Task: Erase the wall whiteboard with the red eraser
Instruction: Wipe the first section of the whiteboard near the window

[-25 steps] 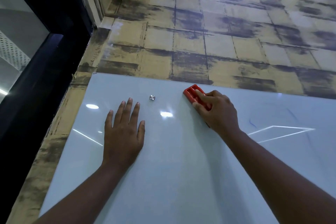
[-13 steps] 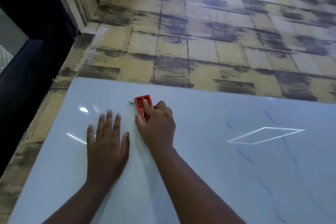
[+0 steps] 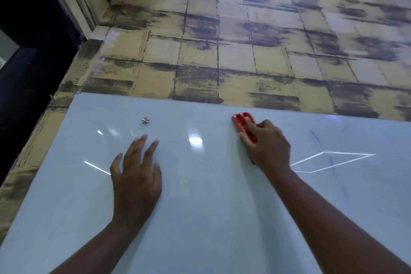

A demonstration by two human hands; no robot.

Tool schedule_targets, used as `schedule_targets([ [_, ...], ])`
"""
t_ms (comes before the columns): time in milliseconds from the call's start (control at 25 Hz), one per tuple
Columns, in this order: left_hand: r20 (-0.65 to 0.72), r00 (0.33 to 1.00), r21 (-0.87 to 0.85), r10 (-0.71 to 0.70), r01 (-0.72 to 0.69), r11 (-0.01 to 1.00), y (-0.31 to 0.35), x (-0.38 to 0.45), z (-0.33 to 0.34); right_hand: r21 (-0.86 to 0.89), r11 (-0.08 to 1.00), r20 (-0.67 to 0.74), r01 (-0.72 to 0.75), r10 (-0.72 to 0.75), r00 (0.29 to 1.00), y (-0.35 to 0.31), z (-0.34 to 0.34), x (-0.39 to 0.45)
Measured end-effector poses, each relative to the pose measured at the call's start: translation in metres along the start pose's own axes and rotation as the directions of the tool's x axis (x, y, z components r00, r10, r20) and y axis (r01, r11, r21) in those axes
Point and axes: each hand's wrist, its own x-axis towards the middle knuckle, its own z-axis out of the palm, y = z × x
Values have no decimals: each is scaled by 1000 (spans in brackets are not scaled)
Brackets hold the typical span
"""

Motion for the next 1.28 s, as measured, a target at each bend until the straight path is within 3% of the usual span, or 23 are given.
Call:
schedule_targets([
  [160,116,973,-44,201,-197,979,41,-24,14,20,985,-14,-174,174,985,61,-16,-5],
  [360,181,964,-28,196,-194,981,41,-36,21,16,986,2,-167,167,986,50,-11,-18],
  [600,209,959,-61,192,-184,981,40,-39,18,-44,971,-12,237,-237,971,-30,11,-99],
  [760,224,950,-103,216,-197,975,37,-62,8,-102,919,16,381,-382,924,-6,1,-112],
  [840,227,950,-120,213,-190,974,34,-70,2,-148,935,31,324,-323,946,24,-11,-95],
  [960,250,948,-127,195,-168,978,35,-77,-3,-102,994,91,38,-29,995,66,-33,-75],
  [1080,269,943,-143,193,-159,977,35,-84,-7,-92,982,127,-168,179,976,75,-41,-91],
  [1160,275,944,-140,184,-150,979,37,-91,-10,-17,968,116,-249,249,961,69,-43,-108],
  [1280,297,945,-133,137,-101,986,43,-106,-18,26,974,118,-227,222,968,47,-38,-146],
])
